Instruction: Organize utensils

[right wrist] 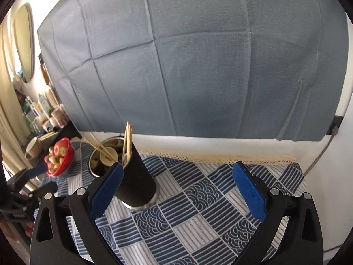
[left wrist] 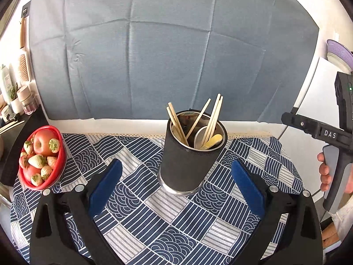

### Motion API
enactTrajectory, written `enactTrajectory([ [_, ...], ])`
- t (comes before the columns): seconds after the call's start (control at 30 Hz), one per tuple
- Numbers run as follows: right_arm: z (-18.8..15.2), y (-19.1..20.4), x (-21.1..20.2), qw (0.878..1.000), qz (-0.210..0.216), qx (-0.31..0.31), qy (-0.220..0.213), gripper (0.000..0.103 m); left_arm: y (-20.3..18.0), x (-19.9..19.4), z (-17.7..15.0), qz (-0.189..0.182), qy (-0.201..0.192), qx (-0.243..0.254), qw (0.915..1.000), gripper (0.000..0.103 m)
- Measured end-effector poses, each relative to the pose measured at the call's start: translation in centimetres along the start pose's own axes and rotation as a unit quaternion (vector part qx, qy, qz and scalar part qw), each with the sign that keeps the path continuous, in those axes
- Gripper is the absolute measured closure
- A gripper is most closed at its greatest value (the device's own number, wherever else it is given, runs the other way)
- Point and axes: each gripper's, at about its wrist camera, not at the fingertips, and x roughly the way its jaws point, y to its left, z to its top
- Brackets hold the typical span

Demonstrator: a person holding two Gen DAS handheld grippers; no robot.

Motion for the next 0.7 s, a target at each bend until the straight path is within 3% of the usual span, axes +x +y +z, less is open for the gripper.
enactTrajectory([
  [0.13,-2.6,0.6,0.1,0.999,-0.005,0.006,0.034,0.008,0.3,-1.0,-2.1,0.001,0.004,-0.007,1.0000,0.006],
  [0.23,-4.6,1.4,-0.2,0.999,0.000,0.000,0.050,0.008,0.3,-1.9,-3.8,0.027,0.008,0.004,0.9996,0.006],
  [0.5,-9.0,4.0,-2.4,0.996,0.056,-0.043,0.062,0.008,0.4,-4.0,-7.6,0.052,0.020,-0.011,0.9984,0.006],
  [0.7,-11.6,5.0,-5.1,0.995,0.058,-0.051,0.070,0.008,-0.2,-6.1,-9.2,0.065,0.018,-0.038,0.9970,0.006],
])
